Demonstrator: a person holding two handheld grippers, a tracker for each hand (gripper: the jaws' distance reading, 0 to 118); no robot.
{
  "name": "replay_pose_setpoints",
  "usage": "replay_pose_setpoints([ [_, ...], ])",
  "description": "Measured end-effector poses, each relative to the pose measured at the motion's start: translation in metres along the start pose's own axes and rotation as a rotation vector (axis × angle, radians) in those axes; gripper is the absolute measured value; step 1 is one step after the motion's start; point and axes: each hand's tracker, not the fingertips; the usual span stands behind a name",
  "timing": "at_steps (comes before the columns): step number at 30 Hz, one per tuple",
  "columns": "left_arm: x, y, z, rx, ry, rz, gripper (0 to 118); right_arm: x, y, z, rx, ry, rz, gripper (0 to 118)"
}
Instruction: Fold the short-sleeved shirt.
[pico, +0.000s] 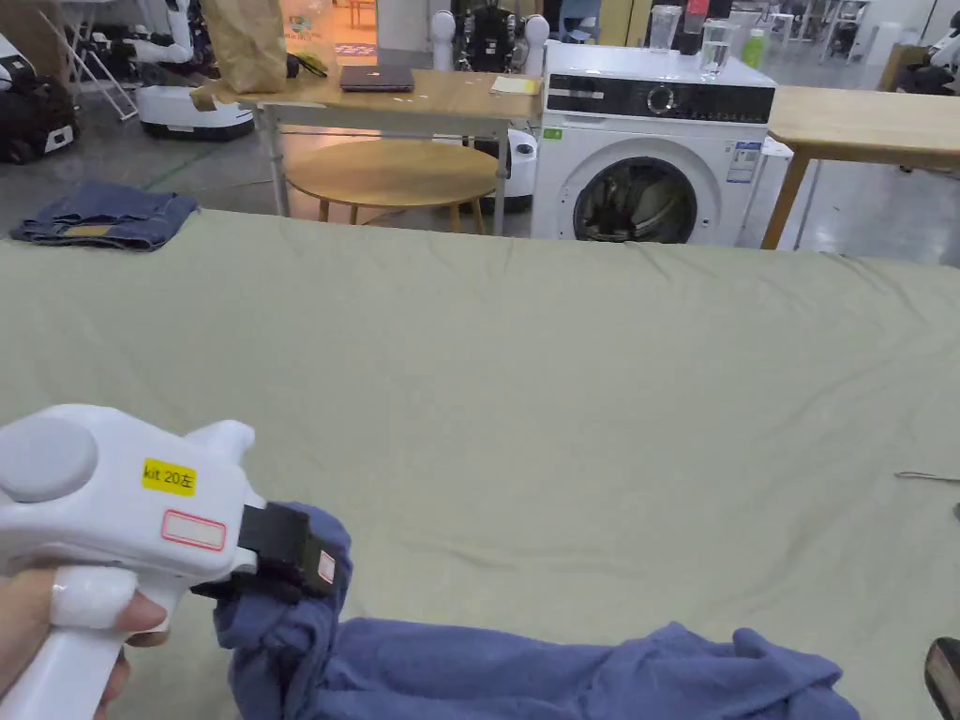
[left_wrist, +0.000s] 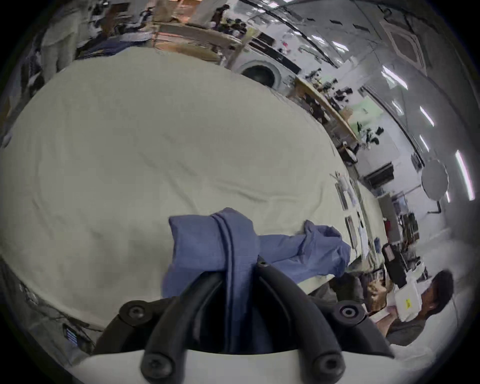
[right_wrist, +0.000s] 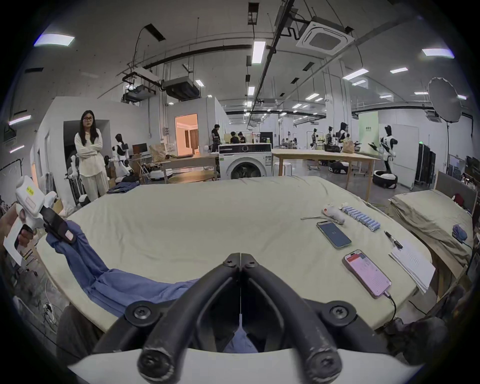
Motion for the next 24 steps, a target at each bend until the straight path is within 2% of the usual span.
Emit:
replay_pose_setpoints([
  [7,0.062,-0.013,-0.103,-0.131,0.06,-0.142,7,0.011,-0.01,0.004,-0.019,-0.022,-0.022,0],
  [8,0.068,-0.018,-0.118,-0.131,0.059,-0.156,36,0.013,-0.011,0.005,-0.022,-0.026,-0.028,0],
  [9,0.071,-0.023,-0.13,-0.126,0.045,-0.193,81,0.014,-0.013,0.005,-0.027,-0.032,-0.033,0],
  [10,0.079,-0.029,-0.142,-0.149,0.015,-0.216,109,0.017,-0.015,0.005,-0.035,-0.036,-0.038,0],
  [11,0.081,-0.032,-0.148,-0.157,0.027,-0.209,115,0.019,-0.016,0.005,-0.038,-0.041,-0.043,0],
  [13,0.081,-0.032,-0.141,-0.145,-0.006,-0.194,114,0.022,-0.017,0.007,-0.044,-0.048,-0.047,0],
  [15,0.079,-0.03,-0.123,-0.13,-0.076,-0.147,109,0.025,-0.017,0.009,-0.044,-0.053,-0.046,0],
  [16,0.074,-0.028,-0.111,-0.11,-0.112,-0.121,96,0.026,-0.018,0.009,-0.045,-0.056,-0.043,0],
  [18,0.061,-0.024,-0.083,-0.034,-0.156,-0.088,29,0.025,-0.018,0.009,-0.047,-0.056,-0.041,0],
  [19,0.052,-0.023,-0.073,0.007,-0.166,-0.072,0,0.025,-0.018,0.008,-0.048,-0.053,-0.043,0],
  [24,0.004,-0.019,-0.063,0.016,-0.152,-0.019,0,0.019,-0.021,0.002,-0.06,-0.03,-0.041,0],
])
